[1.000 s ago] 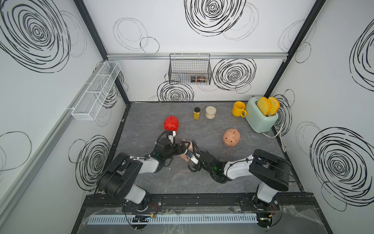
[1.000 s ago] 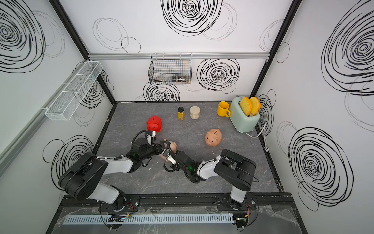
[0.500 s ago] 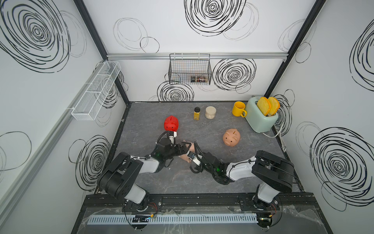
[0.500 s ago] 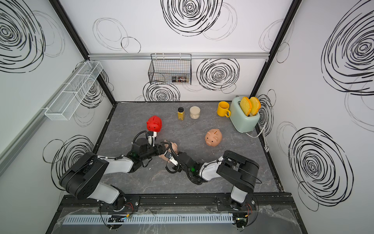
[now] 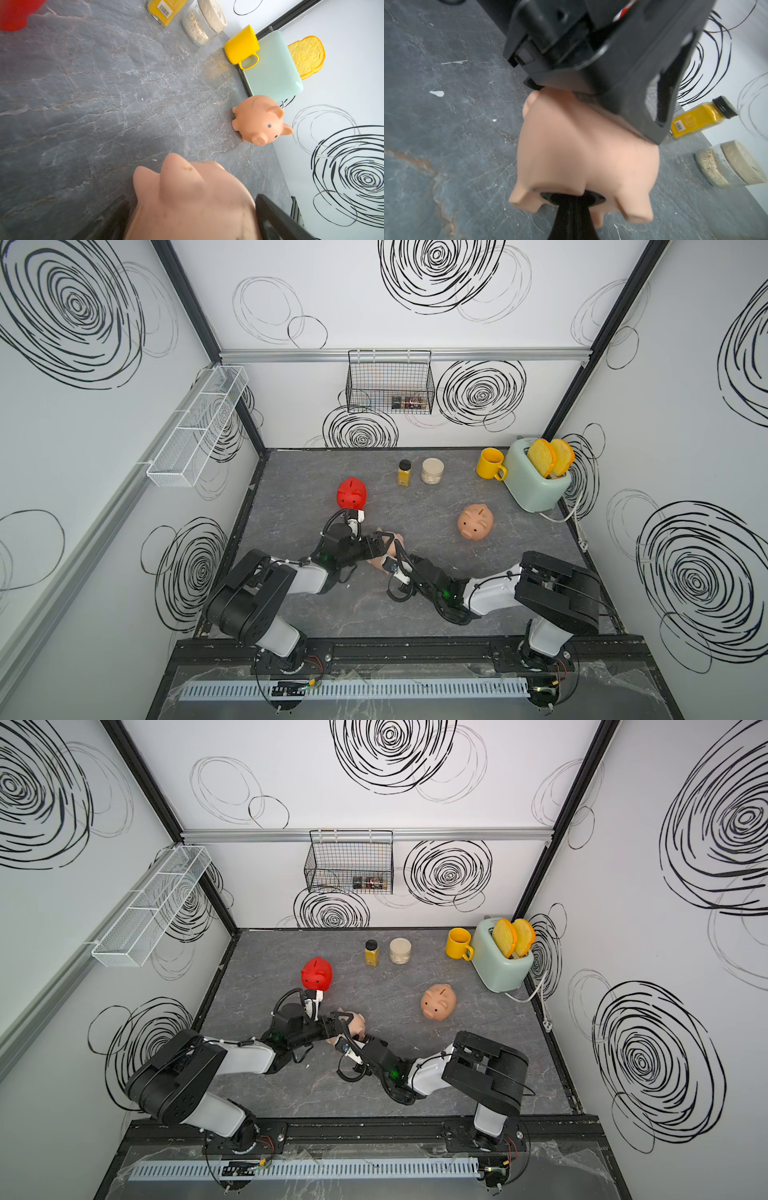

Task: Open piggy banks
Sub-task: Open the lid on the piggy bank.

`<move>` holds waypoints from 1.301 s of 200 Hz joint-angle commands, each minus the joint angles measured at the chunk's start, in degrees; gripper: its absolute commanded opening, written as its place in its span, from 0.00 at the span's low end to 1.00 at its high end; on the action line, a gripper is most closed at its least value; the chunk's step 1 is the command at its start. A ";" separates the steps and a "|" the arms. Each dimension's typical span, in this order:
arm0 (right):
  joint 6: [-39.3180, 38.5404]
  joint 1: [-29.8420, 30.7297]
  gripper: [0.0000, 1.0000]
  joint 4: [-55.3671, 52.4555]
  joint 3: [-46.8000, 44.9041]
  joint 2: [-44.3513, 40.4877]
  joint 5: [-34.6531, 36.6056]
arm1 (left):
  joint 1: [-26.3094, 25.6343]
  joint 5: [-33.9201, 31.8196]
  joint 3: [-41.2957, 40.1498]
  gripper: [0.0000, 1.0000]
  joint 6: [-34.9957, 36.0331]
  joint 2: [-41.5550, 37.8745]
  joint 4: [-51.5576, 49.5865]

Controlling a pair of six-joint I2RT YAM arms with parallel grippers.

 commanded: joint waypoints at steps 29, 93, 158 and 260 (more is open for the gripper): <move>2.77 0.96 0.00 2.38 -1.93 -1.71 -2.20 | -1.29 0.98 -3.41 0.96 -0.09 4.35 -12.79; 13.58 -0.31 0.00 7.12 -5.68 -3.73 -8.20 | -1.29 1.38 -3.59 0.96 -0.09 4.54 -12.33; 15.81 -2.02 0.00 7.99 -8.34 -6.64 -9.55 | -1.32 1.47 -3.32 0.96 -0.04 4.13 -12.66; 30.97 -1.96 0.00 -11.71 -9.98 -21.74 -8.76 | -1.42 0.81 -2.62 0.96 0.87 1.55 -14.80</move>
